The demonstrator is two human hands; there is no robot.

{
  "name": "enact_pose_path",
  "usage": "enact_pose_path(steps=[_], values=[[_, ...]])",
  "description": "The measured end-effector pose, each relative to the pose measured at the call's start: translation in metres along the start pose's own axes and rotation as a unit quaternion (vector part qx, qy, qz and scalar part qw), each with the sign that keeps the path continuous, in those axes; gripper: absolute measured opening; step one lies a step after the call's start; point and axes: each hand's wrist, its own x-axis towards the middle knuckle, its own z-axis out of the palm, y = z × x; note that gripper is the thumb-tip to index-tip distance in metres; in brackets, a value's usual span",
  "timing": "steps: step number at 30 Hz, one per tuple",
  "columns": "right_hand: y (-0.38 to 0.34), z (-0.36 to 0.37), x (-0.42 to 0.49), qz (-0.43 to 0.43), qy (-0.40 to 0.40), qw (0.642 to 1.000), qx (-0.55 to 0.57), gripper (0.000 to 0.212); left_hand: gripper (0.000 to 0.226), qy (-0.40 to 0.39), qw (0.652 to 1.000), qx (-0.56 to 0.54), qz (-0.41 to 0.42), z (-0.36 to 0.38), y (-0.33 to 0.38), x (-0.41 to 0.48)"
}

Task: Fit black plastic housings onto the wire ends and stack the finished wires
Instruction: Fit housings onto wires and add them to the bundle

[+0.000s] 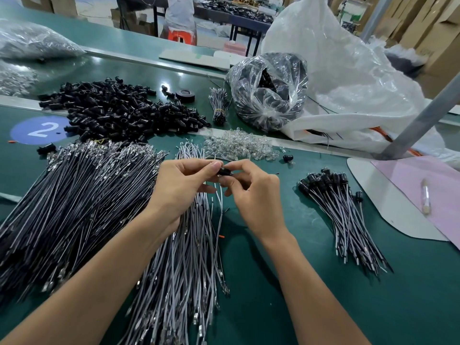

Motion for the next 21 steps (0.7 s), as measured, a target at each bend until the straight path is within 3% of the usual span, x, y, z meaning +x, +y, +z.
enact_pose_path(steps=[7,13,21], values=[[-0.004,-0.004,0.001,-0.051,0.090,0.986,-0.129,0.017,0.007,0.022,0.998,0.040,0.048,-0.001,0.002,0.002],[-0.005,-0.001,0.000,-0.039,0.068,0.988,-0.130,0.015,0.009,0.075,0.985,0.121,0.095,-0.001,-0.002,0.004],[0.002,-0.020,0.009,0.076,0.090,0.992,-0.033,0.020,0.012,0.186,0.980,-0.019,0.068,-0.019,0.011,0.008]])
